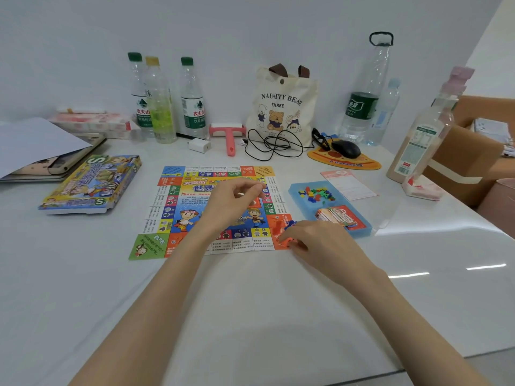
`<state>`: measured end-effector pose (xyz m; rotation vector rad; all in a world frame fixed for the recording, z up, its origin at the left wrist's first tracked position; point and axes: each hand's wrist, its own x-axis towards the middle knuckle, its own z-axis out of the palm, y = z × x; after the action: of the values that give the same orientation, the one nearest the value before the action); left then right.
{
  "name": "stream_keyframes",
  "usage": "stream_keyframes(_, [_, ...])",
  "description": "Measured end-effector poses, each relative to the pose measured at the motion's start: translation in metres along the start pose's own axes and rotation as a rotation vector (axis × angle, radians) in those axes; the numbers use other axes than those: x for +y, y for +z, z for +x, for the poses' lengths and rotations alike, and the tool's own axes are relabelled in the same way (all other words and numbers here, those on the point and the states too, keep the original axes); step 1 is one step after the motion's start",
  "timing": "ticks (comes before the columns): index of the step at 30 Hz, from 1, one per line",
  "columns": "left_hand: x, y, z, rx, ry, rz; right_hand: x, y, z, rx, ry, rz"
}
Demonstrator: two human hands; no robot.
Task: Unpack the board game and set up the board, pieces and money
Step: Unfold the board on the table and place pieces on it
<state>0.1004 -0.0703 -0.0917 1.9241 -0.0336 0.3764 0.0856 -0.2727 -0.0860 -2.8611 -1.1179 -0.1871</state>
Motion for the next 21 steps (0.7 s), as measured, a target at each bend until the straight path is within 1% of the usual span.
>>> stream_keyframes(6, [0.0, 0.0, 0.0, -0.001, -0.009, 0.001, 0.0, 0.001, 0.005, -0.059, -0.018, -0.091])
stream_keyframes(13, [0.0, -0.001, -0.002, -0.02, -0.044, 0.011, 0.005, -0.002, 0.004, -0.06, -0.076, -0.114])
stream_keyframes(18, [0.001, 0.0, -0.004, -0.071, -0.104, 0.007, 0.014, 0.016, 0.002, 0.055, -0.127, -0.207])
stream_keyframes(20, [0.002, 0.0, -0.004, -0.07, -0.112, -0.005, 0.015, 0.019, 0.002, 0.155, -0.134, -0.202])
stream_keyframes(21, [0.002, 0.0, -0.004, -0.07, -0.115, -0.005, 0.016, 0.021, 0.001, 0.225, -0.143, -0.146])
